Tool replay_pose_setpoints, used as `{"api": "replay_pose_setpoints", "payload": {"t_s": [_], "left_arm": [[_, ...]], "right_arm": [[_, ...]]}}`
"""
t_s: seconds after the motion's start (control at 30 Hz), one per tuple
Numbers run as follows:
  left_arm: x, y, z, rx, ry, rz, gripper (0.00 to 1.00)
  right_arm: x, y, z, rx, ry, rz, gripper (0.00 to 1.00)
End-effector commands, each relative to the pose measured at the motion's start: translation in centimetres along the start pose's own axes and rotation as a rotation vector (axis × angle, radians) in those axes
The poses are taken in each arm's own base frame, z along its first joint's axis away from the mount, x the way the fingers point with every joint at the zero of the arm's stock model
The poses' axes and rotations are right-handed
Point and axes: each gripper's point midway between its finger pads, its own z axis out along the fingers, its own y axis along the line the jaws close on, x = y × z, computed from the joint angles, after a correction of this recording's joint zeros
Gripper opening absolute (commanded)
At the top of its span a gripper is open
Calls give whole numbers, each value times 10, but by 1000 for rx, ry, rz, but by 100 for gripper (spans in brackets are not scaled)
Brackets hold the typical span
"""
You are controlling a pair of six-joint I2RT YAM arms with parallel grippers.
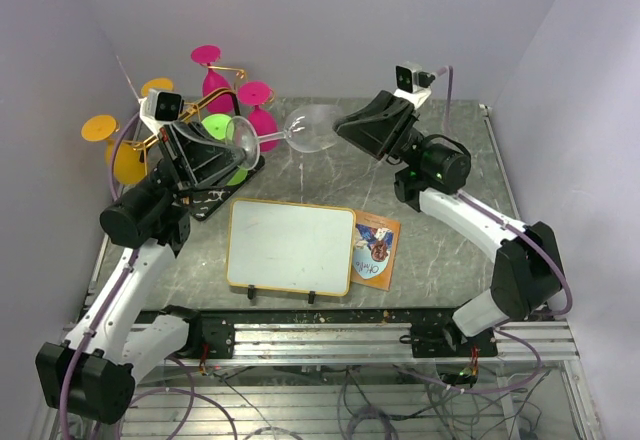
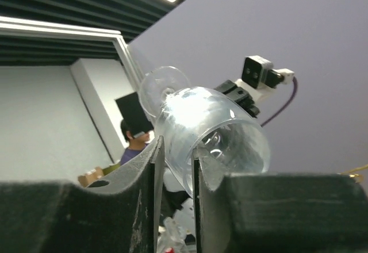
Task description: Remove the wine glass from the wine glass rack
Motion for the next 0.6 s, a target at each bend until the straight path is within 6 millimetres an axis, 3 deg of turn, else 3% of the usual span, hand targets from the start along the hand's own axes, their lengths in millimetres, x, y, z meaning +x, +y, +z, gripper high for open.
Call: {"api": "replay_pose_setpoints", "payload": {"t_s": [0.0, 0.07, 0.13, 0.27, 0.33, 0.37, 0.47, 0.57], "left_arm": [[-6, 14, 6, -24, -22, 57, 10], [-7, 17, 8, -41, -20, 68, 17], [-9, 20, 9, -54, -33, 83, 26], [-15, 34, 5, -159, -86, 145, 63], [-21, 49, 0, -248, -131, 173, 76], [-22, 53, -4, -292, -149, 194, 80], [-26, 72, -17, -428, -187, 220, 88], [-28, 89, -31, -543, -211, 246, 96]], "right_arm": [[-6, 77, 8, -264, -7, -126, 13], [-7, 79, 9, -264, -5, -127, 0], [-9, 83, 9, -257, -24, -139, 0], [-28, 84, 6, -133, -138, -183, 0], [-41, 72, 0, -21, -213, -232, 0], [-50, 72, -2, 52, -246, -258, 0], [-70, 35, -29, 378, -343, -340, 0], [-102, -3, -78, 836, -419, -485, 0]]}}
